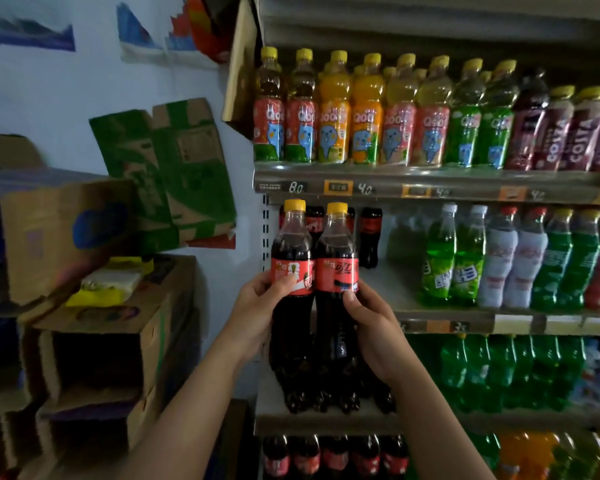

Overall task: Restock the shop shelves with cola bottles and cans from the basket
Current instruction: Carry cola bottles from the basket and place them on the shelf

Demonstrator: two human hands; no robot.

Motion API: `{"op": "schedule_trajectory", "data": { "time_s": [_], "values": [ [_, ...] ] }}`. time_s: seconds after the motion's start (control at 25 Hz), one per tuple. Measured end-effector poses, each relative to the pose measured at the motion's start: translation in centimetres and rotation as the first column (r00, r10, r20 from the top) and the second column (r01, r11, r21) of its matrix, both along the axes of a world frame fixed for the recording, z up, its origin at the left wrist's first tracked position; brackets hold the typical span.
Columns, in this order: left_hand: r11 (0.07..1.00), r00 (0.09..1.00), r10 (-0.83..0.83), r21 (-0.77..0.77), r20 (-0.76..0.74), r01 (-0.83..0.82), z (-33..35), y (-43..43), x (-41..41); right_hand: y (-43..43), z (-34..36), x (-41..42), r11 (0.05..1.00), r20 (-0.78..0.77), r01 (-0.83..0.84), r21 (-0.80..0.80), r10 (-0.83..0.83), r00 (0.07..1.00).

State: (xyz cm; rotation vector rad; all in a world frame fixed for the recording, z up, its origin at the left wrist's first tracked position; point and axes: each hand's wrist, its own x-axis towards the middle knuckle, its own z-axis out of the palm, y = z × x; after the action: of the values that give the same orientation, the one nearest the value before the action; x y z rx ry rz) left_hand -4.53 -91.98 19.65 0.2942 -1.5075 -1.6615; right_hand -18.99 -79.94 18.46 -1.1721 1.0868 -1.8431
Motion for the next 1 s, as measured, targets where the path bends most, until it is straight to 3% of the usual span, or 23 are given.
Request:
{"op": "schedule_trajectory", "data": {
  "time_s": [0.24, 0.52, 0.84, 1.0],
  "values": [
    [0.982, 0.991, -0.131, -0.130, 0.029, 0.133, 3.3, -10.0, -3.5, -8.7, 1.8, -4.2, 0.992, -0.133, 0.078, -0.097, -0.091, 0.987],
    [0.930, 0.962, -0.257, -0.246, 0.094, 0.273, 5.1, -17.3, -6.7, -14.8, 1.8, -9.8, 0.984, -0.176, -0.001, -0.177, -0.030, 0.984],
    [0.923, 0.915, -0.302, -0.157, 0.269, 0.351, 2.5, -20.8, -8.7, -17.0, -0.8, -13.4, 0.994, -0.245, -0.066, -0.087, 0.043, 0.968],
    [0.932, 0.913, -0.330, -0.069, 0.238, 0.355, 1.2, -22.2, -9.4, -17.8, -1.5, -13.9, 0.998, -0.249, -0.041, -0.054, 0.026, 0.968]
  ]
}}
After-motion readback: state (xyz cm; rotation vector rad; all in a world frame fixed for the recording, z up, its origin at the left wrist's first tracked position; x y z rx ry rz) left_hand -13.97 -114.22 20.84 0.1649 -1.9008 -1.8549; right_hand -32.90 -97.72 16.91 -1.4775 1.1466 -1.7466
